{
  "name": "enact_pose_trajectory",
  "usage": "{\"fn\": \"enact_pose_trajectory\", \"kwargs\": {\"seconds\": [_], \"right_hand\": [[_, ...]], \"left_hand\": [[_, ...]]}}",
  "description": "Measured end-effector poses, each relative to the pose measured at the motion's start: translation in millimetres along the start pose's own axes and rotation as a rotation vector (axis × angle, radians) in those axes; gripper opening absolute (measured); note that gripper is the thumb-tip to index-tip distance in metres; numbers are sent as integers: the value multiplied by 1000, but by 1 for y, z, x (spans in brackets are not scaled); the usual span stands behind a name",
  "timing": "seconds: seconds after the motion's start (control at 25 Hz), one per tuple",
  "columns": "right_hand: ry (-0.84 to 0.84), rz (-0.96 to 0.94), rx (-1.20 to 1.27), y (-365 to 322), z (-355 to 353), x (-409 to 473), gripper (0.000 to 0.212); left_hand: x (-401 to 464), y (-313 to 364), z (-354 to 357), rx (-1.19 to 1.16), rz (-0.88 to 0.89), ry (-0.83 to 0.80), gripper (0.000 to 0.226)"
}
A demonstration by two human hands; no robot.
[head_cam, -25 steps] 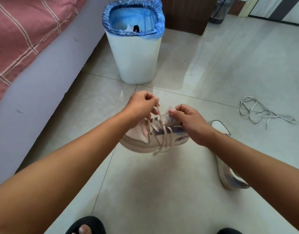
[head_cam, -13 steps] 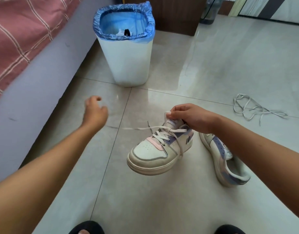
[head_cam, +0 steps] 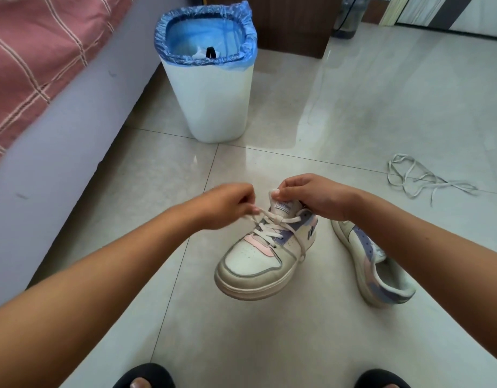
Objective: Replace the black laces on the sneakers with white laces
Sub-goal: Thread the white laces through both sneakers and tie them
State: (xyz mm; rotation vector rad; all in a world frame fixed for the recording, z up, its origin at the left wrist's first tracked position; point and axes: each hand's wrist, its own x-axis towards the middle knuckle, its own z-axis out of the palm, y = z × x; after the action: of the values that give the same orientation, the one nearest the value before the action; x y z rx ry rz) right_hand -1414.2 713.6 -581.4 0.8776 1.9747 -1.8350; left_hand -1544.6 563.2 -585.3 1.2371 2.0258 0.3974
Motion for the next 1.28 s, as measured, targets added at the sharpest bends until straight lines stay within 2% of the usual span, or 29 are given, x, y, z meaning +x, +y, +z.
{"fn": "enact_pose_trajectory", "kwargs": {"seconds": [0.08,0.16,0.24,0.36,0.48,0.56,0.68,0.76,0.88,1.0,1.08,1.16,1.2,1.28], "right_hand": [[-7,28,-10,1,-2,-2,19],[-3,55,70,2,-3,-1,19],[21,68,166,3,-1,0,19],[178,62,321,9,10,5,19],[316,159,628,16,25,10,14],[330,206,861,18,34,11,14],[318,211,1110,16,58,8,17],[314,197,1202,17,78,7,18],[346,191,1246,19,97,9,18],[364,192,1275,22,101,9,18],[356,197,1284,23,103,9,17],[359,204,1287,24,106,11,16],[370,210,1290,25,107,14,15],[403,223,1298,27,108,17,16]], "left_hand": [[3,-8,-14,294,-12,238,18],[6,-15,-19,412,2,391,17],[9,-13,-11,419,26,450,19],[8,-3,-4,329,-18,548,32],[-2,-4,2,199,-26,701,25],[-9,-9,21,48,-80,616,21],[-10,-16,50,-163,-242,341,30],[-8,-21,60,-288,-302,322,24],[-9,-28,65,-506,-375,310,5],[-16,-33,62,-755,-445,169,8],[-21,-37,59,-751,-444,48,14],[-27,-41,54,-779,-430,1,13],[-30,-45,49,-857,-429,5,16],[-37,-59,33,-1159,-429,6,28]]}}
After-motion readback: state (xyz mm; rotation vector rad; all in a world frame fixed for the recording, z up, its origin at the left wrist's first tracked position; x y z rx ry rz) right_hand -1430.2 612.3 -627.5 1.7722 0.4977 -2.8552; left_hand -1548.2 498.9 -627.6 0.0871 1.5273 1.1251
